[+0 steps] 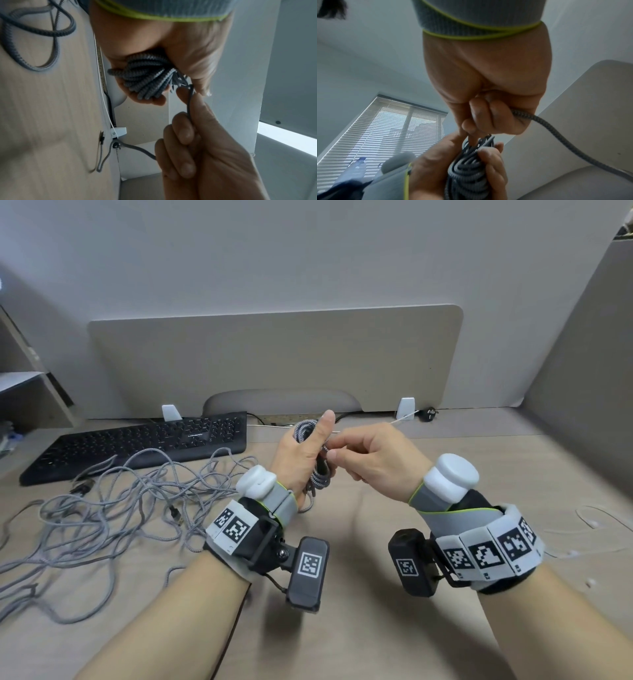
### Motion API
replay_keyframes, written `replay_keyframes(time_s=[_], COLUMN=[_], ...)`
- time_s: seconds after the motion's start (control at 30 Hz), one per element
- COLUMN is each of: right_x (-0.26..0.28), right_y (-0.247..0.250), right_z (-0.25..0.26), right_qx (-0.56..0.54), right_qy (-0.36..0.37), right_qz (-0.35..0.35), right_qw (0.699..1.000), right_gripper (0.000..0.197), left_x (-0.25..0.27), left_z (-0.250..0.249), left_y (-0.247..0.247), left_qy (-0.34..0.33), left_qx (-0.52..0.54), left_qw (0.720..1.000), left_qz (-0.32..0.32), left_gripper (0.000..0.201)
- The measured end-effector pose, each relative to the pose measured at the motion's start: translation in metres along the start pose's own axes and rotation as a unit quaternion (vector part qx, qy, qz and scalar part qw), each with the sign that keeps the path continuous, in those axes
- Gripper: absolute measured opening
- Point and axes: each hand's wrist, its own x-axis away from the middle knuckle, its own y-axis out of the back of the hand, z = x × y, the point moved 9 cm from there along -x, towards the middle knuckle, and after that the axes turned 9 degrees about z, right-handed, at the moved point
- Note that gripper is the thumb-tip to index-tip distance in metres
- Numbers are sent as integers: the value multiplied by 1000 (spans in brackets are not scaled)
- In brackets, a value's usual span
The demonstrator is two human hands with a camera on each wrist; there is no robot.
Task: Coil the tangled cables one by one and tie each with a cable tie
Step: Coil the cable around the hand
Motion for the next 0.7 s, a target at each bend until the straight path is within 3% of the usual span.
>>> replay_keyframes(time_s=[0.1, 0.2, 0.47, 0.6, 0.7], right_x=[0, -1, -1, 0, 1], right_y=[-4, -7, 2, 13, 16], right_z=[3, 0, -20, -30, -33], right_qx=[27, 7, -3, 4, 21], right_qy=[8, -1, -47, -61, -76], right_qz=[12, 19, 17, -1, -8], right_qw=[1000, 1000, 999, 998, 997], right_gripper=[15, 12, 17, 20, 20], left_x=[-4, -5, -3, 1, 2], left_z=[-4, -11, -55, -80, -79], left_y=[4, 17, 75, 86, 72], left_qy=[-19, -32, -122, -166, -150], left_qx=[21, 17, 59, 73, 31], left_qw=[1000, 999, 979, 973, 983], left_qz=[4, -37, -149, -140, -103], left_gripper=[38, 21, 18, 15, 14])
